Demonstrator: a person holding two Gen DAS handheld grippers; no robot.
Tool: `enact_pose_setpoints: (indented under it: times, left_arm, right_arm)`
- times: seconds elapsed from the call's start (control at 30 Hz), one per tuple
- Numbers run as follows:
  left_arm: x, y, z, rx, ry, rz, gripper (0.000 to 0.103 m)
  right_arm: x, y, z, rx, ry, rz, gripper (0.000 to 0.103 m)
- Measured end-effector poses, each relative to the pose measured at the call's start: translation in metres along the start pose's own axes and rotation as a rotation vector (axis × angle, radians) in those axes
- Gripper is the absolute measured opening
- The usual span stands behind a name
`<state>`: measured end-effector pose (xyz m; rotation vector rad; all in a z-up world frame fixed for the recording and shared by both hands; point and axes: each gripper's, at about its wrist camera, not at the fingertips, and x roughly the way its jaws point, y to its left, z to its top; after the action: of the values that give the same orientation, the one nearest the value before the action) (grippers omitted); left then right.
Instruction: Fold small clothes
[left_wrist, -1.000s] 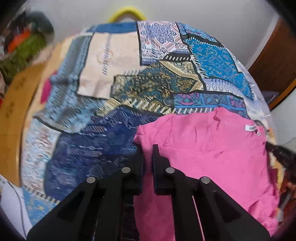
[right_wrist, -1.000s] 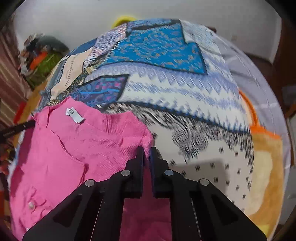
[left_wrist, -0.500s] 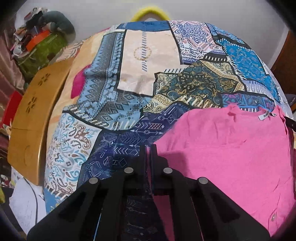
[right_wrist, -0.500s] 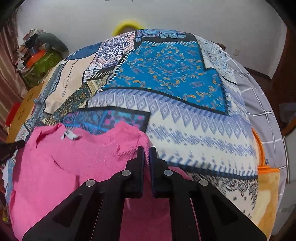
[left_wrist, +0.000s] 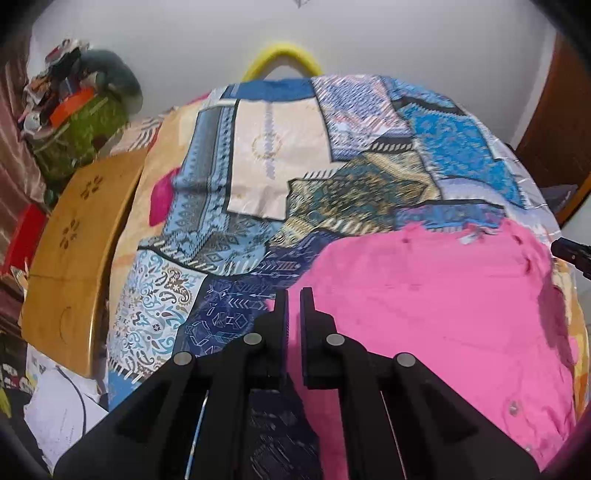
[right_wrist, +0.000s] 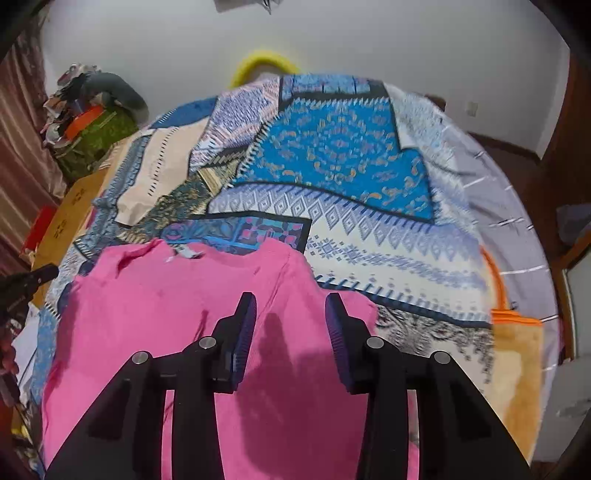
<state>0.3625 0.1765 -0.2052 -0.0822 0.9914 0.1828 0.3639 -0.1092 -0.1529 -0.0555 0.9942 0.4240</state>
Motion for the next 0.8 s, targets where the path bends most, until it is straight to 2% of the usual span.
enact_pose_setpoints:
  times: [0.13, 0.33, 0.4, 0.47, 0.6, 0.8]
  left_arm:
    - [-0.032, -0.014, 0.001, 0.021, -0.048, -0.024, 0.004]
    - [-0.081, -0.036, -0.004, 0.056, -0.115, -0.053, 0.008]
    - [-0.095, -0.044, -0.009, 0.074, -0.131, -0.056, 0.014]
    - [-0.108, -0.052, -0.015, 0.090, -0.154, -0.054, 0.029]
    - [-0.127, -0.064, -0.027, 0.110, -0.189, -0.072, 0.040]
    - [-0.135, -0.081, -0.045, 0.118, -0.173, -0.098, 0.058]
  right_arm:
    - [-0.037, 0.002, -0.004, -0.026, -0.055, -0.015, 0.046]
    - [-0.088, -0.002, -0.022, -0.030, -0.126, -0.018, 0.054]
    - [-0.101, -0.003, -0.029, -0.047, -0.135, -0.039, 0.054]
    - [-0.111, -0.004, -0.037, -0.062, -0.138, -0.055, 0.054]
    - [-0.126, -0.009, -0.054, -0.068, -0.140, -0.076, 0.054]
    - [-0.137, -0.028, -0.086, -0.025, -0.117, -0.100, 0.054]
